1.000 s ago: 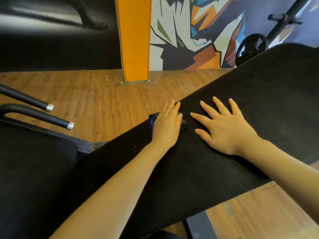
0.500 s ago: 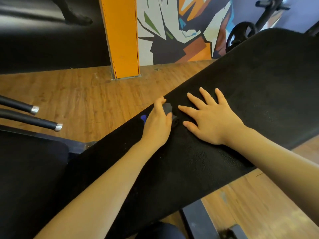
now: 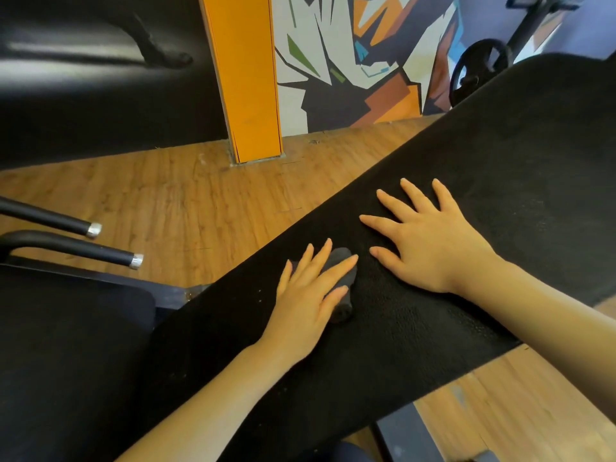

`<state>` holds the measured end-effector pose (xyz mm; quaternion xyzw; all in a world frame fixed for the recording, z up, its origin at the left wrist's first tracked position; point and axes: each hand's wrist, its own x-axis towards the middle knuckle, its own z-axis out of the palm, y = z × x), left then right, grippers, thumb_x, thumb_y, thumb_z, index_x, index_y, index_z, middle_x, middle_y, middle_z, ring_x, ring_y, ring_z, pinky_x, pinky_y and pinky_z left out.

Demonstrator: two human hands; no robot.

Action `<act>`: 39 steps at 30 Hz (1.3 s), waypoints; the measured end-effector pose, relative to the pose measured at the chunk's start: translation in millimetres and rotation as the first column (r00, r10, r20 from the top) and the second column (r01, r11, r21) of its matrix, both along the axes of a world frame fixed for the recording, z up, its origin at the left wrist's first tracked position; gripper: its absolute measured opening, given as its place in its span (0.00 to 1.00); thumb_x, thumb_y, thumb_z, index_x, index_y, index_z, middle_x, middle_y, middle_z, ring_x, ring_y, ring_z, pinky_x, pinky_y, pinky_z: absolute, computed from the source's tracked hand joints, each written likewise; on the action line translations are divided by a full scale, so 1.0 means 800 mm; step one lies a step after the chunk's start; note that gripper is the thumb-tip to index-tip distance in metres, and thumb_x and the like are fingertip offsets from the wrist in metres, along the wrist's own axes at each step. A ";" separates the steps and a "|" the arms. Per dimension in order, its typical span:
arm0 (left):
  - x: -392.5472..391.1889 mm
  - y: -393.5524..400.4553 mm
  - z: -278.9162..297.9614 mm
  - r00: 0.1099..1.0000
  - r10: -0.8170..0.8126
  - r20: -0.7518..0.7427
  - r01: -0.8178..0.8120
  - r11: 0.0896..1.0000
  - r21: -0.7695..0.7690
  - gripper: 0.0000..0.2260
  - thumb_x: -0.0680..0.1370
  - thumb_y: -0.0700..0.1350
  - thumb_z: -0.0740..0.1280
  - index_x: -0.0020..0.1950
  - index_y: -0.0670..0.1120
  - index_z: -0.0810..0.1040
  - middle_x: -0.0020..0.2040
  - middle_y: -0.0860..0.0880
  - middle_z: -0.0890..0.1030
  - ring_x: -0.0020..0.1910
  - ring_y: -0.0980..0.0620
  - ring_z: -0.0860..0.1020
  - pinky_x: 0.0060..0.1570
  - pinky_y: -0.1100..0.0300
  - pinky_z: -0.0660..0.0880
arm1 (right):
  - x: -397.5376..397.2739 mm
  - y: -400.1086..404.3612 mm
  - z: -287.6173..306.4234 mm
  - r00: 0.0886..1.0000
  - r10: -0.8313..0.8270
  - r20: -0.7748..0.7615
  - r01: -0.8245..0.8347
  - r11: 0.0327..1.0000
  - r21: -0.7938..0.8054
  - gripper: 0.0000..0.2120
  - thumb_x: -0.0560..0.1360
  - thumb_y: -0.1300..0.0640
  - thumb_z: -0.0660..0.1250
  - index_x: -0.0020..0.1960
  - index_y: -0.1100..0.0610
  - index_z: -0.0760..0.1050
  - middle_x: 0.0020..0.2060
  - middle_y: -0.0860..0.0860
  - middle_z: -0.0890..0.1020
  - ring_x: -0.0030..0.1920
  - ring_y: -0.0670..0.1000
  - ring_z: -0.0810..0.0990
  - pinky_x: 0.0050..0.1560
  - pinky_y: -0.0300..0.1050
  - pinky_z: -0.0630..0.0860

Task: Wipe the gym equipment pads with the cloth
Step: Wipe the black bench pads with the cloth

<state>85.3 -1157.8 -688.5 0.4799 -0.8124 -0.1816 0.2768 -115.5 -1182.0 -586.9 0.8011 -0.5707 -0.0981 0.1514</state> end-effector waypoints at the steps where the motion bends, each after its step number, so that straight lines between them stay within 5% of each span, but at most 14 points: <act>1: -0.002 -0.016 0.003 1.000 0.014 0.002 -0.014 1.000 0.000 0.20 0.84 0.49 0.53 0.71 0.68 0.53 0.77 0.61 0.45 0.75 0.60 0.39 0.73 0.57 0.36 | 0.000 0.000 0.000 1.000 -0.001 0.006 0.001 1.000 -0.004 0.33 0.73 0.34 0.36 0.77 0.40 0.49 0.78 0.51 0.50 0.77 0.60 0.44 0.73 0.65 0.40; 6: -0.025 -0.038 0.019 0.976 0.170 -0.136 -0.166 0.985 0.043 0.20 0.84 0.44 0.55 0.74 0.60 0.59 0.78 0.55 0.54 0.77 0.56 0.48 0.77 0.51 0.46 | 0.001 0.000 0.000 1.000 0.001 0.011 -0.001 1.000 0.010 0.29 0.78 0.35 0.38 0.77 0.40 0.48 0.78 0.51 0.49 0.77 0.59 0.43 0.73 0.65 0.40; 11: 0.012 0.065 -0.009 0.994 0.035 -0.106 -0.031 0.998 0.046 0.20 0.82 0.45 0.54 0.72 0.60 0.56 0.75 0.60 0.53 0.76 0.61 0.48 0.76 0.59 0.46 | 0.001 0.001 0.001 1.000 -0.003 -0.007 0.003 1.000 0.028 0.29 0.78 0.35 0.38 0.77 0.40 0.46 0.78 0.51 0.48 0.77 0.60 0.42 0.73 0.65 0.39; 17: -0.040 -0.016 0.021 0.983 0.091 -0.161 -0.097 0.995 -0.029 0.21 0.83 0.41 0.58 0.75 0.55 0.61 0.78 0.54 0.53 0.76 0.58 0.45 0.76 0.55 0.45 | 0.002 0.000 0.000 1.000 -0.011 -0.010 0.011 1.000 0.007 0.29 0.77 0.35 0.39 0.77 0.40 0.47 0.78 0.51 0.48 0.77 0.59 0.42 0.73 0.65 0.40; 24: 0.067 0.050 -0.045 0.988 -0.001 -0.154 0.004 1.000 0.022 0.24 0.80 0.36 0.61 0.72 0.57 0.64 0.77 0.55 0.58 0.77 0.59 0.53 0.76 0.49 0.54 | 0.002 0.001 -0.001 1.000 -0.009 -0.011 0.010 1.000 0.014 0.29 0.77 0.36 0.40 0.77 0.40 0.48 0.78 0.51 0.49 0.77 0.59 0.43 0.73 0.65 0.40; 29: -0.026 0.028 0.006 0.984 -0.115 -0.137 0.101 0.990 -0.103 0.20 0.82 0.41 0.57 0.74 0.51 0.64 0.78 0.52 0.56 0.77 0.54 0.52 0.76 0.59 0.49 | 0.000 0.001 -0.002 1.000 -0.018 -0.005 0.018 1.000 -0.001 0.29 0.77 0.35 0.39 0.77 0.39 0.48 0.78 0.50 0.49 0.77 0.58 0.43 0.73 0.65 0.40; 33: 0.038 0.037 -0.034 0.972 -0.207 -0.109 0.197 0.975 -0.099 0.23 0.80 0.37 0.60 0.74 0.49 0.64 0.77 0.54 0.59 0.77 0.55 0.55 0.76 0.54 0.53 | 0.001 0.000 -0.002 1.000 -0.007 -0.021 0.007 1.000 -0.002 0.34 0.72 0.33 0.34 0.76 0.39 0.50 0.78 0.50 0.52 0.77 0.59 0.45 0.73 0.64 0.42; 36: 0.071 0.048 -0.051 0.978 -0.174 -0.114 0.166 0.983 -0.072 0.21 0.80 0.43 0.57 0.74 0.50 0.65 0.77 0.53 0.60 0.77 0.56 0.57 0.75 0.51 0.57 | 0.001 0.000 -0.003 1.000 -0.015 -0.021 0.015 1.000 0.001 0.33 0.73 0.33 0.35 0.77 0.39 0.50 0.78 0.51 0.52 0.77 0.59 0.45 0.73 0.65 0.42; 39: 0.018 0.031 -0.021 0.972 -0.188 -0.138 0.173 0.978 -0.115 0.20 0.81 0.44 0.57 0.73 0.50 0.65 0.76 0.54 0.59 0.77 0.56 0.55 0.76 0.58 0.53 | 0.000 -0.002 -0.004 1.000 -0.019 -0.014 0.019 1.000 -0.006 0.29 0.77 0.35 0.39 0.77 0.40 0.50 0.78 0.51 0.51 0.77 0.59 0.44 0.73 0.65 0.41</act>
